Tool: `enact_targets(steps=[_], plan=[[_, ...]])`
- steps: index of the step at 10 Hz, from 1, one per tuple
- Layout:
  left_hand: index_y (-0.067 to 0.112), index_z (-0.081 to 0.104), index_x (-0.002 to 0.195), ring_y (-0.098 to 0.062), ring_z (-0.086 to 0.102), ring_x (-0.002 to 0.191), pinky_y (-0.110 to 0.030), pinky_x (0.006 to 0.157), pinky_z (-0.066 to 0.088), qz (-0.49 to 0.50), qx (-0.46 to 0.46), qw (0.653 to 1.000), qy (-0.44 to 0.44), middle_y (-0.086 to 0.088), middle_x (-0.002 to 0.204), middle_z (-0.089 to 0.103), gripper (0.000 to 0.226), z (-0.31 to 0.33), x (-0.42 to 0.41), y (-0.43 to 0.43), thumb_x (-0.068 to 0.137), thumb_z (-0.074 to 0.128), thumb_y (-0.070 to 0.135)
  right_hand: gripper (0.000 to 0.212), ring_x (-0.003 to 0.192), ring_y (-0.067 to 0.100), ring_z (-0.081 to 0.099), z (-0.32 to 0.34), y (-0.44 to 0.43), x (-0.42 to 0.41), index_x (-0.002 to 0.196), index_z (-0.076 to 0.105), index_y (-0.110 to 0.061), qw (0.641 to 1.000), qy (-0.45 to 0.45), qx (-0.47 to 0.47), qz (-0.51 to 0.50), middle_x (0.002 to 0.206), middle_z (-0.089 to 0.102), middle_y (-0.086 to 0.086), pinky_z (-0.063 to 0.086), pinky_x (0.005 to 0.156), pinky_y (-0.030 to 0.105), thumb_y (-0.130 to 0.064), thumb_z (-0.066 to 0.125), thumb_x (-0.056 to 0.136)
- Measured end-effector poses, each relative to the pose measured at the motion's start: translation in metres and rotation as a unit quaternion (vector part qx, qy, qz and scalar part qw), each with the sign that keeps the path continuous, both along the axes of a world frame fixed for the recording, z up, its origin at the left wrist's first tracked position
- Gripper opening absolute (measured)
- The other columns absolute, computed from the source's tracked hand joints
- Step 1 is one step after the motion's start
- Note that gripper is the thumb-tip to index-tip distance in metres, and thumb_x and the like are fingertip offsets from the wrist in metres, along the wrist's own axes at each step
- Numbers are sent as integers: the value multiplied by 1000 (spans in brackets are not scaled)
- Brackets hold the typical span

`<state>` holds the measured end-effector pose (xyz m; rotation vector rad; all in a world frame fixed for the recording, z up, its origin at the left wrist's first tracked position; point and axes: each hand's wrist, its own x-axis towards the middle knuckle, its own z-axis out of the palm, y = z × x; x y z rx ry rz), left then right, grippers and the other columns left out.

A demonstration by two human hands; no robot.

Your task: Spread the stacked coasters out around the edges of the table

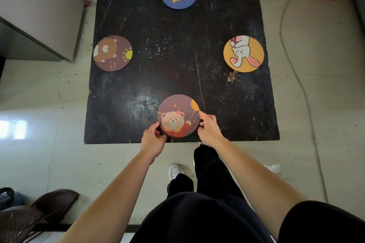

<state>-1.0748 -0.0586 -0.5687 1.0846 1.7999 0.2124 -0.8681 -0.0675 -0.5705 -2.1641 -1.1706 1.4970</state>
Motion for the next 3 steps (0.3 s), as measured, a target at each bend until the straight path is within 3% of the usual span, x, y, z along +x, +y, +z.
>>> enact_targets(steps=[2,3], plan=[[25,48,142,-24,57,100,-26,73,45,-78,3,997,26,-13,118,54,60,3,0,1,85,58,10,65,123,20,46,2,-3,0,152,28,-22,999,-16,-5,28,144,30,6,49,103,37,1,48,95],[20,52,131,-34,55,104,-36,85,48,-127,11,990,58,-16,117,51,47,9,3,4,84,60,16,62,127,25,47,8,1,2,152,29,-21,999,-27,-6,36,147,30,6,49,102,37,-4,49,95]])
